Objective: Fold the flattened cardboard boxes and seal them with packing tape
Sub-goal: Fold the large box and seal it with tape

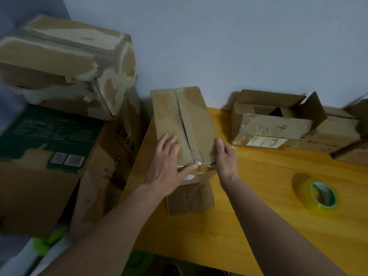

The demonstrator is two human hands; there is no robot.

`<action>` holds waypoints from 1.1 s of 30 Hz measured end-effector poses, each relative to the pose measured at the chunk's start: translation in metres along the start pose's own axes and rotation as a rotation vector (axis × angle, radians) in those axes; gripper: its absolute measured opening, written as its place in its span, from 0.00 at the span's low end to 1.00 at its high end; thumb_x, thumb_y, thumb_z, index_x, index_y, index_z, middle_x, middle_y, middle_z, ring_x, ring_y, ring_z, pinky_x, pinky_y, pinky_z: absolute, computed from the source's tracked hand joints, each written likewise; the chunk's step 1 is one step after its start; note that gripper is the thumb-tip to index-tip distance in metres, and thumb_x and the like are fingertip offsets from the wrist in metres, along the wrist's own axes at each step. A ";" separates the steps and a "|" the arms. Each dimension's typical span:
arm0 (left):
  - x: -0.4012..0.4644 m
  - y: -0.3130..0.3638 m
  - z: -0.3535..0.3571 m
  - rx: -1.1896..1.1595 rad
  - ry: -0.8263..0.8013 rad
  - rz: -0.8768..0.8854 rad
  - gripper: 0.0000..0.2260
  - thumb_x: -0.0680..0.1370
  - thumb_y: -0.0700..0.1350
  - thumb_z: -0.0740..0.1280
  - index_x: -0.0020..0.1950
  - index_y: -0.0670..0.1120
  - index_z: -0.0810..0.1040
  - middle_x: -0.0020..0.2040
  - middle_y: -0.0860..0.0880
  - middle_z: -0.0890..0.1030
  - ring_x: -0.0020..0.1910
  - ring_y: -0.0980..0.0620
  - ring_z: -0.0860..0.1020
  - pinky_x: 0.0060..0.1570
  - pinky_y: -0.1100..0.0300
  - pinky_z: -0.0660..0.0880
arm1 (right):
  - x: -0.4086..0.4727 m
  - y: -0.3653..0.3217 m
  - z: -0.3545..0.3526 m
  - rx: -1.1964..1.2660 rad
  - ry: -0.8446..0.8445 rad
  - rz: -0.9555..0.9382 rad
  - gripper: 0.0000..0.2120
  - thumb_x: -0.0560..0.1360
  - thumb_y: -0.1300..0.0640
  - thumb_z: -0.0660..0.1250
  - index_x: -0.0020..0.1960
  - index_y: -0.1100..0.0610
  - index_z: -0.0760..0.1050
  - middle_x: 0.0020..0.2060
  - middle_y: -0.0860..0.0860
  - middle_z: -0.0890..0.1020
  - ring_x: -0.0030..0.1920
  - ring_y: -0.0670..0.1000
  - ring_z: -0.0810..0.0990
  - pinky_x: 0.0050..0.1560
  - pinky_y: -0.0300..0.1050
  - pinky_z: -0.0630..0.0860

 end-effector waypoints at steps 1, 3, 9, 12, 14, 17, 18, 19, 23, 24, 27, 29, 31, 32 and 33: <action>0.002 0.001 0.007 0.068 0.030 0.049 0.37 0.73 0.71 0.55 0.69 0.45 0.71 0.76 0.47 0.64 0.77 0.47 0.54 0.72 0.50 0.59 | 0.002 0.004 0.002 0.046 0.025 -0.026 0.16 0.82 0.48 0.56 0.53 0.56 0.78 0.48 0.53 0.81 0.52 0.55 0.78 0.53 0.53 0.77; 0.004 0.000 0.018 0.117 0.095 0.128 0.38 0.72 0.72 0.55 0.68 0.44 0.75 0.72 0.44 0.70 0.74 0.41 0.60 0.71 0.46 0.62 | 0.003 0.010 0.004 0.146 0.100 -0.058 0.19 0.83 0.48 0.53 0.45 0.54 0.79 0.41 0.49 0.81 0.46 0.52 0.79 0.49 0.50 0.76; 0.010 -0.004 0.028 0.165 0.239 0.306 0.38 0.70 0.71 0.62 0.67 0.43 0.76 0.69 0.43 0.74 0.73 0.36 0.63 0.71 0.41 0.63 | 0.006 0.016 0.017 0.284 0.388 -0.139 0.27 0.79 0.39 0.50 0.41 0.51 0.82 0.37 0.47 0.83 0.41 0.47 0.81 0.44 0.39 0.75; 0.009 -0.007 0.026 0.213 0.151 0.303 0.38 0.71 0.73 0.57 0.69 0.46 0.75 0.70 0.45 0.73 0.73 0.37 0.62 0.72 0.41 0.61 | 0.004 0.023 0.011 0.017 0.266 -0.342 0.36 0.77 0.34 0.45 0.56 0.60 0.79 0.47 0.49 0.81 0.45 0.45 0.77 0.46 0.40 0.72; 0.010 -0.009 0.022 0.292 0.081 0.293 0.37 0.72 0.73 0.55 0.70 0.49 0.74 0.70 0.46 0.73 0.73 0.38 0.62 0.73 0.45 0.56 | 0.007 0.034 -0.002 -0.241 -0.020 -0.465 0.36 0.76 0.35 0.47 0.72 0.60 0.64 0.61 0.50 0.75 0.58 0.44 0.73 0.56 0.41 0.71; 0.011 -0.003 0.013 0.390 -0.026 0.243 0.38 0.69 0.71 0.61 0.74 0.54 0.66 0.73 0.49 0.69 0.74 0.42 0.56 0.72 0.50 0.52 | 0.009 0.042 -0.023 -0.525 -0.340 -0.601 0.41 0.76 0.32 0.52 0.78 0.55 0.44 0.74 0.56 0.63 0.69 0.51 0.68 0.67 0.47 0.68; 0.012 -0.002 0.010 0.389 -0.064 0.232 0.38 0.70 0.70 0.61 0.76 0.56 0.60 0.76 0.50 0.64 0.76 0.44 0.52 0.73 0.50 0.50 | 0.008 0.038 -0.027 -0.580 -0.363 -0.664 0.41 0.76 0.32 0.52 0.78 0.54 0.43 0.74 0.57 0.62 0.69 0.53 0.69 0.67 0.45 0.68; 0.013 -0.002 0.009 0.383 -0.118 0.221 0.38 0.72 0.69 0.61 0.78 0.57 0.54 0.78 0.52 0.57 0.77 0.45 0.47 0.74 0.50 0.47 | 0.006 0.031 -0.030 -0.627 -0.368 -0.731 0.40 0.76 0.33 0.51 0.78 0.54 0.44 0.73 0.58 0.64 0.67 0.55 0.71 0.65 0.43 0.68; -0.008 -0.009 0.000 0.229 -0.201 0.230 0.34 0.75 0.64 0.61 0.77 0.59 0.51 0.79 0.56 0.51 0.77 0.51 0.42 0.76 0.46 0.49 | -0.017 0.015 -0.038 -0.772 -0.422 -0.813 0.36 0.76 0.35 0.55 0.76 0.53 0.52 0.65 0.59 0.74 0.62 0.56 0.76 0.60 0.46 0.74; -0.015 -0.008 -0.005 0.143 -0.195 0.210 0.35 0.74 0.65 0.62 0.77 0.58 0.53 0.78 0.57 0.54 0.77 0.53 0.44 0.75 0.46 0.52 | -0.024 0.013 -0.041 -0.799 -0.424 -0.848 0.36 0.76 0.34 0.55 0.75 0.55 0.56 0.61 0.59 0.77 0.58 0.55 0.79 0.55 0.45 0.77; -0.033 0.003 -0.008 0.148 -0.169 0.063 0.41 0.70 0.72 0.62 0.78 0.59 0.52 0.74 0.54 0.59 0.73 0.52 0.53 0.69 0.52 0.61 | -0.054 0.013 -0.046 -0.879 -0.423 -0.954 0.37 0.75 0.32 0.53 0.68 0.61 0.65 0.52 0.57 0.82 0.47 0.53 0.83 0.43 0.42 0.79; -0.036 0.015 -0.007 0.291 -0.154 0.017 0.40 0.69 0.74 0.57 0.78 0.62 0.50 0.73 0.50 0.58 0.71 0.48 0.56 0.65 0.52 0.63 | -0.062 0.013 -0.047 -0.908 -0.447 -0.887 0.36 0.75 0.31 0.52 0.68 0.60 0.64 0.53 0.57 0.82 0.47 0.54 0.83 0.41 0.45 0.81; -0.037 0.019 -0.002 0.380 -0.177 0.023 0.37 0.71 0.74 0.52 0.77 0.63 0.47 0.75 0.48 0.55 0.73 0.46 0.55 0.65 0.50 0.64 | -0.059 0.015 -0.050 -0.923 -0.511 -0.774 0.33 0.76 0.36 0.55 0.71 0.58 0.62 0.56 0.58 0.80 0.51 0.55 0.81 0.46 0.48 0.81; -0.037 0.019 -0.001 0.422 -0.207 0.063 0.36 0.73 0.72 0.50 0.77 0.63 0.45 0.77 0.48 0.53 0.74 0.45 0.53 0.67 0.48 0.62 | -0.057 0.016 -0.054 -0.931 -0.560 -0.750 0.31 0.77 0.39 0.59 0.72 0.57 0.61 0.58 0.57 0.78 0.52 0.56 0.80 0.48 0.49 0.80; -0.039 0.017 0.001 0.466 -0.238 0.129 0.34 0.75 0.71 0.49 0.77 0.63 0.43 0.79 0.49 0.49 0.76 0.44 0.50 0.70 0.44 0.60 | -0.057 0.014 -0.058 -0.949 -0.607 -0.759 0.30 0.77 0.43 0.62 0.73 0.55 0.59 0.58 0.56 0.77 0.53 0.55 0.79 0.50 0.49 0.79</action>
Point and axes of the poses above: each hand's wrist, its own x-axis towards the middle knuckle, its own z-axis out of the palm, y = z × x, the point moved 4 cm from there along x, towards the middle knuckle
